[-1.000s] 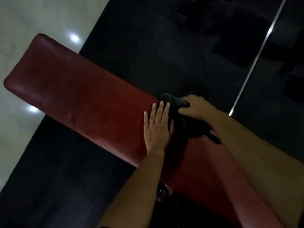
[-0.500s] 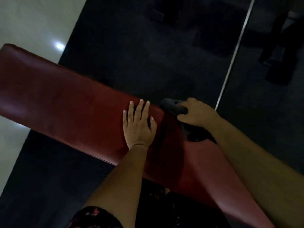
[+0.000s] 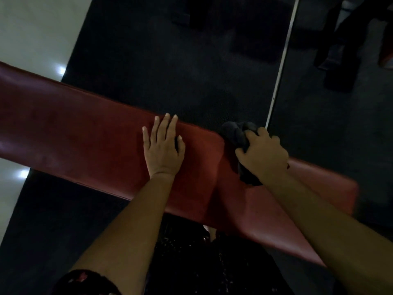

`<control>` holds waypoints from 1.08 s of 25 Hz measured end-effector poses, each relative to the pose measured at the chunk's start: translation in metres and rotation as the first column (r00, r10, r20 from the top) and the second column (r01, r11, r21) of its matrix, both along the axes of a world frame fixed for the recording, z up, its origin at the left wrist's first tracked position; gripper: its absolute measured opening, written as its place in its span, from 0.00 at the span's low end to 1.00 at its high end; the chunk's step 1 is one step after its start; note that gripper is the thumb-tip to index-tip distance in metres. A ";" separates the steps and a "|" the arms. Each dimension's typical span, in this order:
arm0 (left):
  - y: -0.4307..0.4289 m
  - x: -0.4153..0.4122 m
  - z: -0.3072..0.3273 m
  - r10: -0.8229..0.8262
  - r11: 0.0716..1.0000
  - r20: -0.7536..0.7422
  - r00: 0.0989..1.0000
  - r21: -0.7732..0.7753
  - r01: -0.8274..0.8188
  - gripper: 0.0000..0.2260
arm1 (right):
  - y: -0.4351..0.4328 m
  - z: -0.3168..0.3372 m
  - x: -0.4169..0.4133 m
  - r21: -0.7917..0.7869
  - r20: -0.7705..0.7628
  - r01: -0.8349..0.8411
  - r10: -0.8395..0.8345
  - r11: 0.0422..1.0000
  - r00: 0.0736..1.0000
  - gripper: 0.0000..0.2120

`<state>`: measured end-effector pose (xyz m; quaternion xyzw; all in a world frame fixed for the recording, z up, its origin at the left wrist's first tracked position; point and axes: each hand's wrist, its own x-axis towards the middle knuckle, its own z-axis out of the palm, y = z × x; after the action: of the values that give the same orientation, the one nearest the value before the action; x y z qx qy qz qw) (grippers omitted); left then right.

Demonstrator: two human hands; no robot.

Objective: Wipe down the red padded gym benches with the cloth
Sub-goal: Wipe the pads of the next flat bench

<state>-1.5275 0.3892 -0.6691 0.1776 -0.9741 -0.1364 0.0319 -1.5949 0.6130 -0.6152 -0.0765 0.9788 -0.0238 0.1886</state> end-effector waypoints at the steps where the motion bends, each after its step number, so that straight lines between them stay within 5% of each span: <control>1: 0.003 -0.001 0.002 -0.033 0.999 -0.028 0.999 -0.002 0.033 0.25 | -0.001 -0.004 0.002 0.007 -0.036 0.030 -0.030 1.000 0.999 0.21; 7: 0.060 0.013 -0.005 -0.162 0.987 0.089 0.983 0.006 0.163 0.29 | -0.006 -0.023 -0.003 -0.005 -0.130 0.085 -0.085 0.996 0.988 0.23; 13: 0.059 0.009 -0.017 -0.136 0.989 0.047 0.990 -0.046 0.138 0.28 | -0.004 -0.030 -0.009 -0.081 -0.166 0.072 -0.084 0.994 0.983 0.22; 21: 0.059 0.010 -0.020 -0.138 0.987 0.031 0.990 -0.079 0.140 0.28 | 0.006 -0.023 -0.038 -0.273 0.041 -0.081 0.095 0.959 0.995 0.17; 27: 0.059 0.012 -0.020 -0.126 0.985 0.023 0.992 -0.118 0.128 0.29 | 0.010 -0.018 -0.047 -0.359 0.198 -0.037 0.114 0.933 0.974 0.11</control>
<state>-1.5158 0.4484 -0.6888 0.1138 -0.9901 -0.0784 0.0260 -1.6419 0.6228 -0.6335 -0.1437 0.9287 -0.1997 0.2774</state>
